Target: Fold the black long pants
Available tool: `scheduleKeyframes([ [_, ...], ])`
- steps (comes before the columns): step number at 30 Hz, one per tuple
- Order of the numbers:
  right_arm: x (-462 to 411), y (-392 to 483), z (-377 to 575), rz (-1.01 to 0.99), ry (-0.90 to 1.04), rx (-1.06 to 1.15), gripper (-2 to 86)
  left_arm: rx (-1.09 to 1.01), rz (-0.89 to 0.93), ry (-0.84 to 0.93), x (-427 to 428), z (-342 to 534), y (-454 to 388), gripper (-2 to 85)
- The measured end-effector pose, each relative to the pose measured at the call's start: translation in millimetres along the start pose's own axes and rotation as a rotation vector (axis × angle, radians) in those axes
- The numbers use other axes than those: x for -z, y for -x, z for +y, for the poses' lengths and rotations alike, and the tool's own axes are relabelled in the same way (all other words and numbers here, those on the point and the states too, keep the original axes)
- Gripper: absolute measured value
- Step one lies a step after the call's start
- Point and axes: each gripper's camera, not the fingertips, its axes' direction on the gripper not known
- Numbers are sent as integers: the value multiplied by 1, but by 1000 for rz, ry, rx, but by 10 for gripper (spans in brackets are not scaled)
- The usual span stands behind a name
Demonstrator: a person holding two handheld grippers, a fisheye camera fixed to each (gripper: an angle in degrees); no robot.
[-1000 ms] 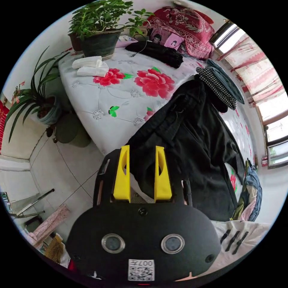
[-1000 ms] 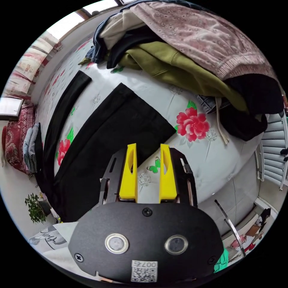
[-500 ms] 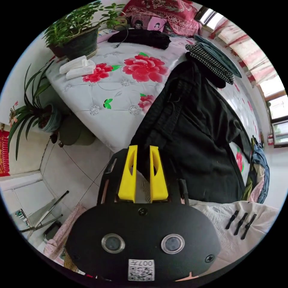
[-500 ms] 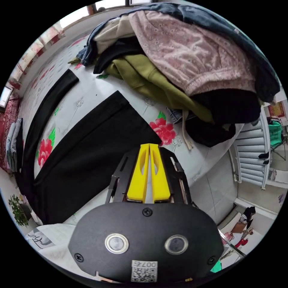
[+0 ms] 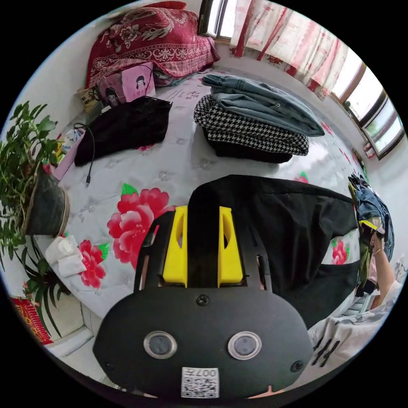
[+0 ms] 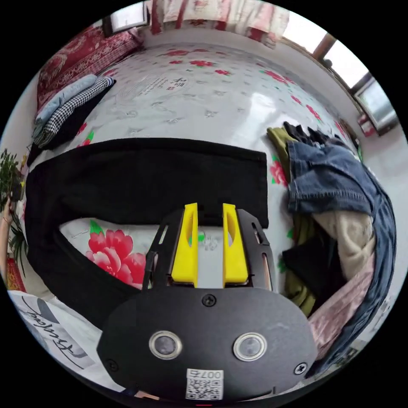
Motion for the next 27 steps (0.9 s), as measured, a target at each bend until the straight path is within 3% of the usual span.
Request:
scheduleKeyframes([
  [8, -64, 31, -149, 112, 126, 359, 72, -125, -68, 240, -100, -77, -24, 97],
  [10, -92, 34, -159, 104, 251, 414, 59, -173, -62, 231, -99, -76, -28, 80],
  [11, -88, 33, -163, 4, 223, 462, 44, -170, -53, 234, -97, -77, -26, 75],
  [15, -90, 23, -166, -52, 255, 414, 13, -106, 28, 184, -67, -69, -11, 30],
  [21, 7, 0, -91, -52, -106, 267, 1, -111, 184, -74, 64, -13, -2, 7],
  [27, 129, 1, 87, 79, -366, 209, 1, -159, 229, -322, 230, 131, 3, 3],
])
